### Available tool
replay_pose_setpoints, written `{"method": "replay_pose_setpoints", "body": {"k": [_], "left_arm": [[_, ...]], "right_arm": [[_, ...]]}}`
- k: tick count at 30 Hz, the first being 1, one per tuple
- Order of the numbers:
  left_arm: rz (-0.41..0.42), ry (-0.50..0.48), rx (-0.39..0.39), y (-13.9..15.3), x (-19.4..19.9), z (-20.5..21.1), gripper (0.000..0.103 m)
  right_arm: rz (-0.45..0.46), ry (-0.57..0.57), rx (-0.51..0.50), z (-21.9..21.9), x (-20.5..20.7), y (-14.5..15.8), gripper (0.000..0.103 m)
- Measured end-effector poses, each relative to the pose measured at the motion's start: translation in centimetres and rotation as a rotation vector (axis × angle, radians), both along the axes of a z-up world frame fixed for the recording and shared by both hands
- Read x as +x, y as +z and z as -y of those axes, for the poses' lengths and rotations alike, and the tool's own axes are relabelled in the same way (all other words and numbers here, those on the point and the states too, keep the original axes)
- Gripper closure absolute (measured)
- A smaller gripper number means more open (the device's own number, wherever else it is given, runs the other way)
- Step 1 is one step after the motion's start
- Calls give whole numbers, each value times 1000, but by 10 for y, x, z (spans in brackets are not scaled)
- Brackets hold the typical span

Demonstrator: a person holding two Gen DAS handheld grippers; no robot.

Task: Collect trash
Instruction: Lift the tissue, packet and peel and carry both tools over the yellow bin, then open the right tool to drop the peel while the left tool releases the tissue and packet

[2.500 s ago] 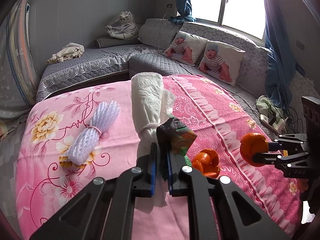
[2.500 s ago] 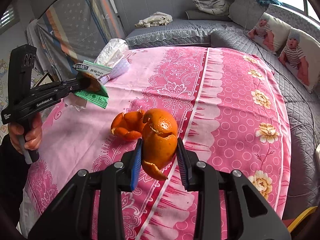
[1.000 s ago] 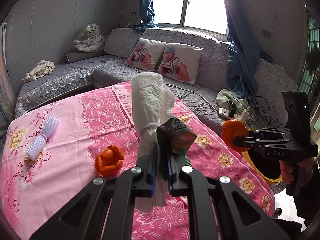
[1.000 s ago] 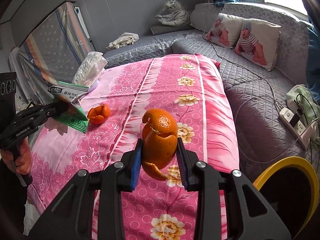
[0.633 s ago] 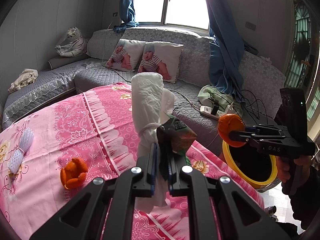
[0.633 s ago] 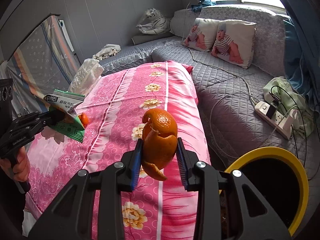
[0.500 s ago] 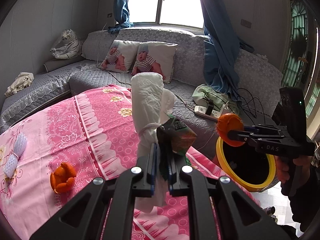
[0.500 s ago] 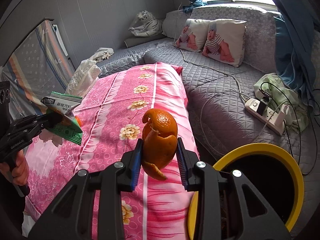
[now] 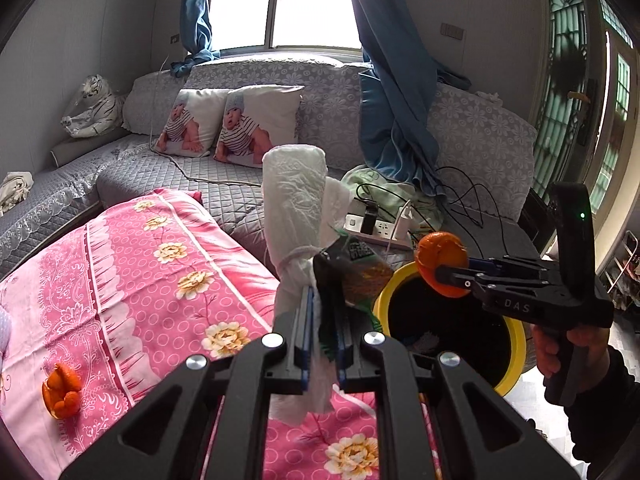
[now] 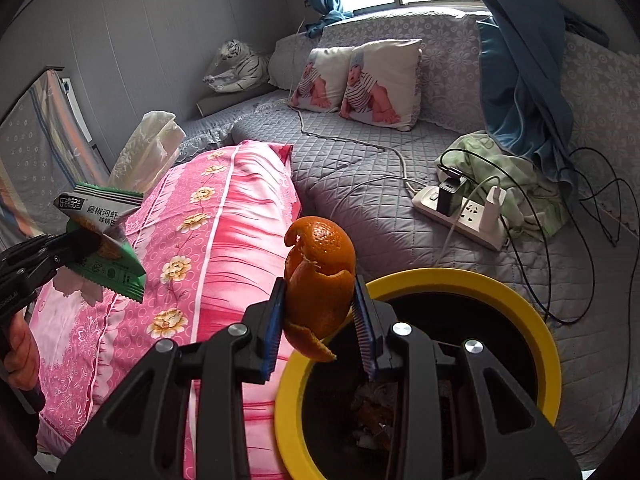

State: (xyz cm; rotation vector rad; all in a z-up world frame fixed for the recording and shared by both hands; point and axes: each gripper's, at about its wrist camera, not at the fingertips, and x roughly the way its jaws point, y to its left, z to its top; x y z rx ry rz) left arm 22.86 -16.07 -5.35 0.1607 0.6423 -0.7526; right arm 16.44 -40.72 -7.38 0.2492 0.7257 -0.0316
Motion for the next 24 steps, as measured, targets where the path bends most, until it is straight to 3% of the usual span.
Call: {"method": "replay_pose_setpoints", "body": {"k": [10, 24], "left_arm": [[-7, -126, 15, -11, -9, 70, 95], [-12, -220, 39, -24, -28, 128, 95]], "right_arm": [[-26, -131, 6, 51, -28, -18, 72], [-61, -236, 17, 90, -53, -42, 72]]}}
